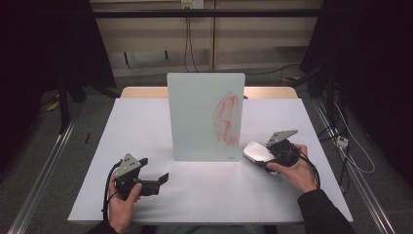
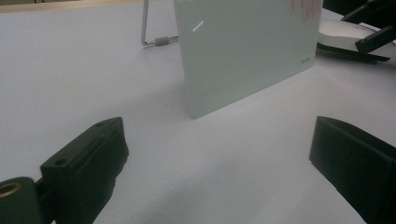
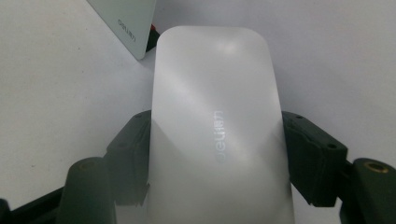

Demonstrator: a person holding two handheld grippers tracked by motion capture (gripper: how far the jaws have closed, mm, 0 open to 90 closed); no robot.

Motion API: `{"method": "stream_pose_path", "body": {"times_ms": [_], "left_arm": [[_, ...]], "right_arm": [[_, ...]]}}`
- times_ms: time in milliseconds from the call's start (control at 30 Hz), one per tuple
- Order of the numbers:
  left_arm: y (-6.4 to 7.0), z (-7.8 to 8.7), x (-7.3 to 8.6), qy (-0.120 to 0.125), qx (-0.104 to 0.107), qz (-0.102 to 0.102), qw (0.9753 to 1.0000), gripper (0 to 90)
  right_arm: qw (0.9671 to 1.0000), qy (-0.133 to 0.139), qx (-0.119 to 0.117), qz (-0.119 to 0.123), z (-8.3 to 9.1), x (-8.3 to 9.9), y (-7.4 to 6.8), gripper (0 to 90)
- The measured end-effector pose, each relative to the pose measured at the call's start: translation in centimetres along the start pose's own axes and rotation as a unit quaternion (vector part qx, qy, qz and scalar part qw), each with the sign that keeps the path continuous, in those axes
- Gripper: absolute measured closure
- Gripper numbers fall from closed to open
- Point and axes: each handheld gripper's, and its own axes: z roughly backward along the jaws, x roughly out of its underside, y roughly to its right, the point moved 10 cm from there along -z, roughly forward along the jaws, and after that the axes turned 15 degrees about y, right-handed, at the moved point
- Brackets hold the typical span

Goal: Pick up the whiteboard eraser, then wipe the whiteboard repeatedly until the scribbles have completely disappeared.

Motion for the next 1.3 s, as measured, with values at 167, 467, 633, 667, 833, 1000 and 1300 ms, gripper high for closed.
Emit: {"method": "stream_pose_path", "body": {"times_ms": [167,467,633,667,833,1000,1300], "left_arm": [[-0.2,0.1,0.1,-0.001,-0.002,0.003,1.0,4.0],[-0.4,0.1,0.1,0.0,-0.005,0.005,1.0,4.0],[-0.5,0.3,0.1,0.002,-0.01,0.006,0.9999,4.0],[-0.5,0.3,0.0,0.003,-0.01,0.007,0.9999,4.0],[-0.2,0.4,0.1,-0.001,-0.004,0.011,0.9999,4.0],[-0.2,0.4,0.0,0.002,-0.004,0.012,0.9999,4.0],[-0.5,0.2,0.3,-0.005,-0.004,0.01,0.9999,4.0]], "right_arm": [[0.9997,0.018,0.016,0.002,0.4,-0.6,0.1,30.9],[0.9987,0.042,0.029,-0.005,0.9,-1.2,0.1,31.0],[0.9977,0.058,0.035,-0.01,1.3,-1.6,0.0,31.0],[0.9975,0.06,0.036,-0.011,1.4,-1.7,0.0,31.0],[0.9968,0.066,0.041,-0.016,1.8,-1.6,-0.2,30.9],[0.9966,0.074,0.037,-0.01,2.2,-1.6,-0.6,31.0],[0.9949,0.089,0.043,-0.019,2.8,-1.8,-0.5,31.0]]}}
